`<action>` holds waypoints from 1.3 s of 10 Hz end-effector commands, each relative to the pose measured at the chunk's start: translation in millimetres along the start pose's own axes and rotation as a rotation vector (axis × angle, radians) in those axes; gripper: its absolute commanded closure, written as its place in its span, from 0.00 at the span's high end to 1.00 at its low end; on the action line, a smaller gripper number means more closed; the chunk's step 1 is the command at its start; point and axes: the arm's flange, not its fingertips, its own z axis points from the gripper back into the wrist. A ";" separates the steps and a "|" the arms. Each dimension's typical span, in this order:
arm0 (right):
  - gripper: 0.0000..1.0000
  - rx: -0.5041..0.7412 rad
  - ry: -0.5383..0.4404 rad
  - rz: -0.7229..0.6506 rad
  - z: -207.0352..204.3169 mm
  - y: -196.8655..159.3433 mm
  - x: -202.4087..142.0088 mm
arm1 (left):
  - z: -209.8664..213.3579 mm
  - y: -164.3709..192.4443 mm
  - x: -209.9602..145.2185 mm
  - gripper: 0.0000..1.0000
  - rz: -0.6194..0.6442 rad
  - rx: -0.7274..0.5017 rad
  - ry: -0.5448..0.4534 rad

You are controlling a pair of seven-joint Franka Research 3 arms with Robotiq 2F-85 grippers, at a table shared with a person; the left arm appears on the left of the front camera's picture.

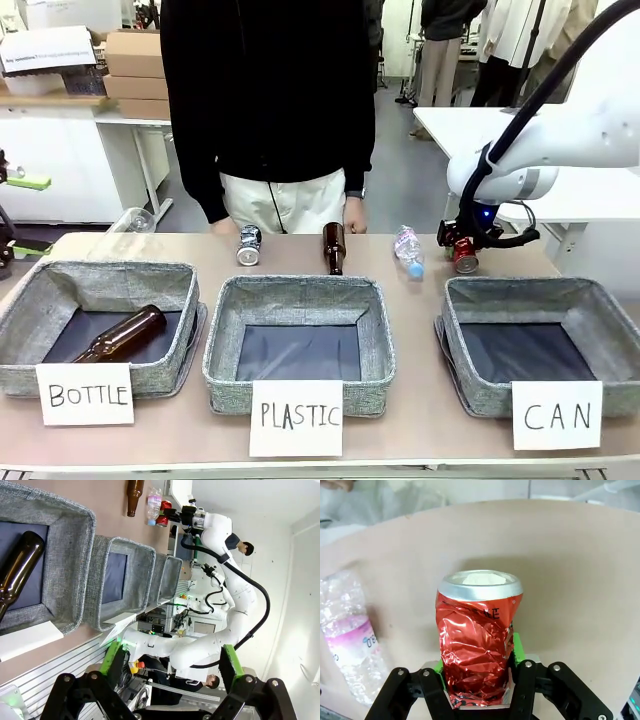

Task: Sort the can waste into the basket.
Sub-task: Pick up the can waste from the table and place it in the right Fabric basket.

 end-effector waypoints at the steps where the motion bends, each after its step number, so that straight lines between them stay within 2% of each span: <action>1: 0.00 -0.001 0.006 0.023 2.6 1.1 4.6 | 1.3 0.2 -2.0 1.00 -0.019 0.000 0.010; 4: 0.00 -0.017 0.017 0.022 10.3 0.3 0.2 | 1.3 0.2 -2.0 1.00 -0.019 0.000 0.010; 5: 0.00 0.017 -0.010 0.032 38.3 -3.4 -12.7 | 1.3 0.2 -2.0 1.00 -0.019 0.000 0.010; 6: 0.00 0.062 -0.080 0.059 100.0 -12.9 -45.5 | 1.3 0.2 -2.0 1.00 -0.019 0.000 0.010; 7: 0.00 0.126 -0.075 0.096 153.6 -24.8 -84.6 | 1.3 0.2 -2.0 1.00 -0.019 0.000 0.010; 8: 0.00 0.098 0.001 0.135 189.5 -37.7 -126.3 | 1.3 0.2 -2.0 1.00 -0.019 0.000 0.010; 9: 0.00 0.215 0.029 0.239 214.8 -46.0 -169.7 | 1.3 0.2 -2.0 1.00 -0.019 0.000 0.010; 11: 0.00 0.401 0.064 0.554 248.0 -65.1 -258.3 | 1.3 0.2 -2.0 1.00 -0.019 0.000 0.010; 12: 0.00 0.368 0.037 0.648 249.8 -61.1 -286.3 | 1.3 0.2 -2.0 1.00 -0.019 0.000 0.010; 13: 0.00 0.335 0.068 0.754 246.1 -52.3 -301.9 | 1.3 0.2 -2.0 1.00 -0.019 0.000 0.010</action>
